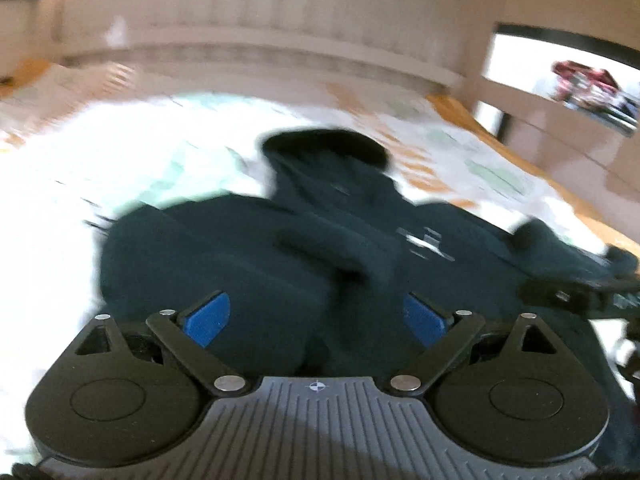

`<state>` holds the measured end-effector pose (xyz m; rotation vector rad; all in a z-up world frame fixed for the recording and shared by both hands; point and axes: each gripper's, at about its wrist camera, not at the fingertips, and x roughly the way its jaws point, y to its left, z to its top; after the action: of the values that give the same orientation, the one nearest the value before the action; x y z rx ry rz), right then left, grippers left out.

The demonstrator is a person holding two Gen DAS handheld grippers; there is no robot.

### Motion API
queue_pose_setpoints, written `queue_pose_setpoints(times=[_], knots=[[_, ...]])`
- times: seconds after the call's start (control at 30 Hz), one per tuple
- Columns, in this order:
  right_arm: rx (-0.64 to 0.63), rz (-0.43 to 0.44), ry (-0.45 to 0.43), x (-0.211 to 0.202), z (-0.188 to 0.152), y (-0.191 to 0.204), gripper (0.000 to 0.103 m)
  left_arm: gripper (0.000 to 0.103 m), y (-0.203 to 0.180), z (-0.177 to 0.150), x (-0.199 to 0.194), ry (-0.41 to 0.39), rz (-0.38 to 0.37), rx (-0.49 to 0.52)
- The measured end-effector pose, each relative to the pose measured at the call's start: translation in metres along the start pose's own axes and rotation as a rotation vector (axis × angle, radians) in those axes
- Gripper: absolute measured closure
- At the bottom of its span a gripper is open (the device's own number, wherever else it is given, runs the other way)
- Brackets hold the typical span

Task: Fold large clothes
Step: 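Fold the held sleeve across the hoodie body with the left tool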

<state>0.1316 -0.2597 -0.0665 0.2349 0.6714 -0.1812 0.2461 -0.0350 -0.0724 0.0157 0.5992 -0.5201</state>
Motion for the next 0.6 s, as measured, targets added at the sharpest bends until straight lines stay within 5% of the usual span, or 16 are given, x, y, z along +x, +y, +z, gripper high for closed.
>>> queue_pose_setpoints(times=[0.23, 0.33, 0.6], knots=[[-0.061, 0.051, -0.009, 0.006, 0.006, 0.033, 0.001, 0.009, 0.052, -0.001, 0.018, 0.055, 0.173, -0.093], [-0.101, 0.073, -0.013, 0.01, 0.009, 0.048, 0.001, 0.009, 0.073, -0.022, 0.026, 0.131, 0.193, -0.174], [-0.204, 0.119, -0.004, 0.043, 0.016, 0.099, 0.001, 0.005, 0.08, -0.033, 0.031, 0.129, 0.201, -0.208]])
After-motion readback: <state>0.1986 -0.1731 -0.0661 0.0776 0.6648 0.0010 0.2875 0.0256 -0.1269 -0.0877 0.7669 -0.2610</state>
